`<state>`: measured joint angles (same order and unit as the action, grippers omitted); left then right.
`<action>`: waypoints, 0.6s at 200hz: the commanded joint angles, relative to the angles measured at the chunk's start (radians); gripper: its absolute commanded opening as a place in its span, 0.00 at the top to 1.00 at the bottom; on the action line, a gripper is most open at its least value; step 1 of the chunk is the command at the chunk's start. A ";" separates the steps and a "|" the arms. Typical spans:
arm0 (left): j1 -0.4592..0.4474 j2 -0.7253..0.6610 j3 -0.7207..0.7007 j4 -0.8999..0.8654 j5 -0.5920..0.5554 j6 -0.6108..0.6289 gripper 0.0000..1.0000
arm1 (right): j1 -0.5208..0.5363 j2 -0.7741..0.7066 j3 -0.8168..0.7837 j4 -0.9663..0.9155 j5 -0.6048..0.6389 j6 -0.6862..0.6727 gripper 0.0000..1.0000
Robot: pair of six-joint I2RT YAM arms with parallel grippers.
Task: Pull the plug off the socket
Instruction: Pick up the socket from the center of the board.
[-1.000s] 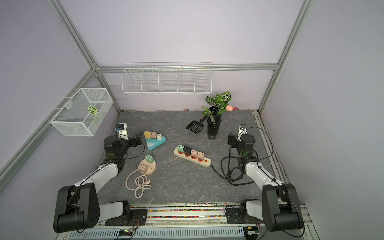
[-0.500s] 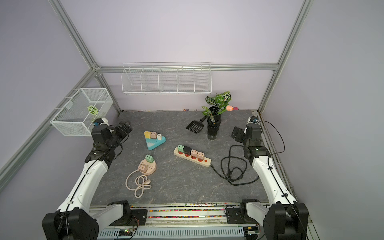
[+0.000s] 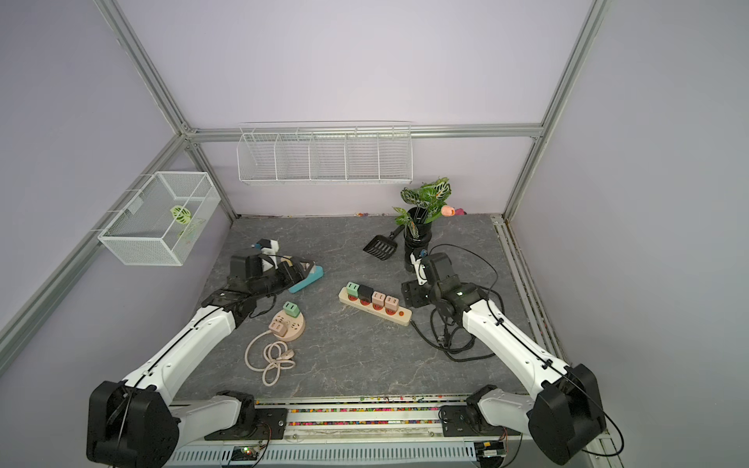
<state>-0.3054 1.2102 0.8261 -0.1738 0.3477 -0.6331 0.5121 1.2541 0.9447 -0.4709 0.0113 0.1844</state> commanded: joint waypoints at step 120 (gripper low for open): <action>-0.170 0.095 -0.089 0.254 0.086 -0.022 0.32 | 0.118 0.321 0.155 -0.076 -0.044 -0.258 0.39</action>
<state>-0.4725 1.3163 0.7521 0.0292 0.4168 -0.6350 0.6239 1.5421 1.0863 -0.5278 -0.0425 -0.0204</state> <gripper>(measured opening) 0.682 0.601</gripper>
